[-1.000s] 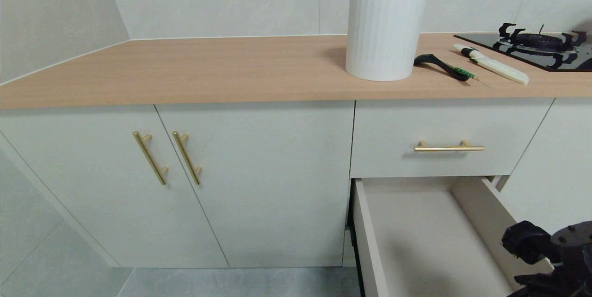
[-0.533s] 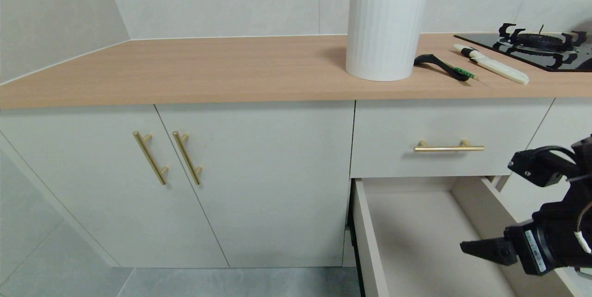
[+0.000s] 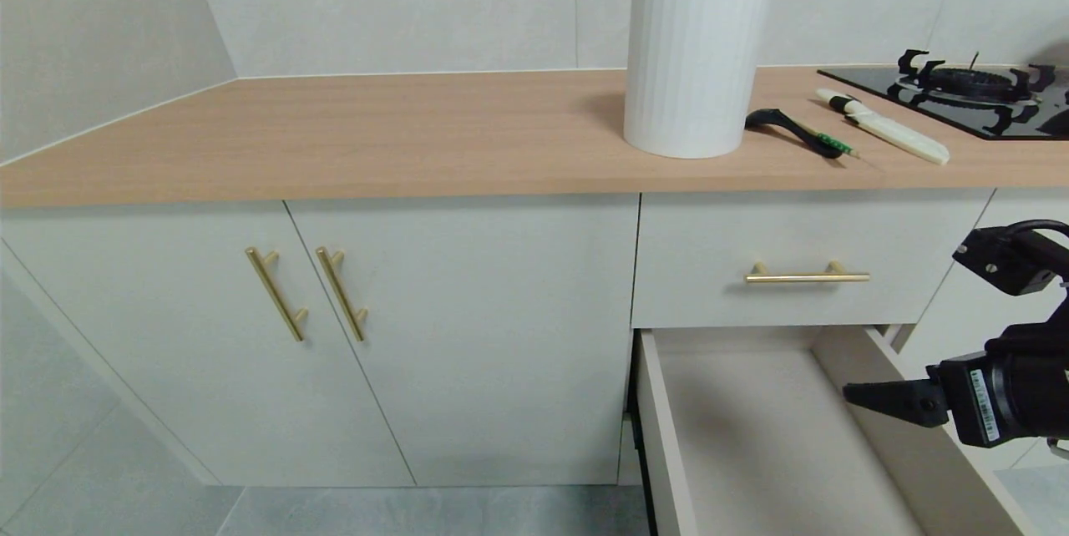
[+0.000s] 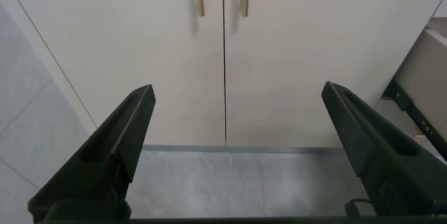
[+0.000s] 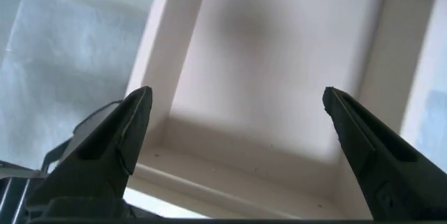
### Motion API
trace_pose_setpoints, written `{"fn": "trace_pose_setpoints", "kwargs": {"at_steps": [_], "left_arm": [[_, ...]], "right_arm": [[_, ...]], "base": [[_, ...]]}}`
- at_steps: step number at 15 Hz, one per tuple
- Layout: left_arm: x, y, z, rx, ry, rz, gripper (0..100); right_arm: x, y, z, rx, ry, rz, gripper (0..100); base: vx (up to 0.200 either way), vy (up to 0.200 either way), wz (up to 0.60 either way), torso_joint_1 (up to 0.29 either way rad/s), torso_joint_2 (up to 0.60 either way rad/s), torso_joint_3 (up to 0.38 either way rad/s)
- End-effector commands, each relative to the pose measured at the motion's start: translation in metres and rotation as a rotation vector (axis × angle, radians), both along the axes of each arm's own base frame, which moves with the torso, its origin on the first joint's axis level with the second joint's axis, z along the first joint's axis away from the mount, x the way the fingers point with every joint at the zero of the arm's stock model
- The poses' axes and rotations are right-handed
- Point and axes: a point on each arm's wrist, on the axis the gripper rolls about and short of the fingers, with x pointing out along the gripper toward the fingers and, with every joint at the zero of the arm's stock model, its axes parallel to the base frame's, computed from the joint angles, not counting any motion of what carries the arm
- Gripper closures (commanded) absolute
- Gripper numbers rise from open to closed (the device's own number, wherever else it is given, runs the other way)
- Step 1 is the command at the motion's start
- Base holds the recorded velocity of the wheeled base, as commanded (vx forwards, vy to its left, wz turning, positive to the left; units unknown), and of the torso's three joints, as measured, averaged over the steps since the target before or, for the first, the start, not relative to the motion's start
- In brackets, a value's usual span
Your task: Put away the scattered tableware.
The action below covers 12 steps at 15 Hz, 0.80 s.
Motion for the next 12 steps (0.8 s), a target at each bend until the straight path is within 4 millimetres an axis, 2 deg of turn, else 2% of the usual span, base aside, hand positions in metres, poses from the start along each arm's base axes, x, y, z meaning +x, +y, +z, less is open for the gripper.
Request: {"fn": "trace_pose_setpoints", "kwargs": {"at_steps": [1,12], "left_arm": [[0.0002,0.0000,-0.0007,0.000,0.005,0.001,0],[0.0002,0.0000,-0.0007,0.000,0.005,0.001,0]], "right_arm": [[-0.0011,-0.0008,0.0002,0.001,-0.001,-0.002,0],[0.0006,-0.0001,-0.0029,-0.005,0.013,-0.002,0]], "base": [[0.000,0.000,0.00,0.090,-0.08,-0.290],[0.000,0.000,0.00,0.150,-0.48,-0.302]]}}
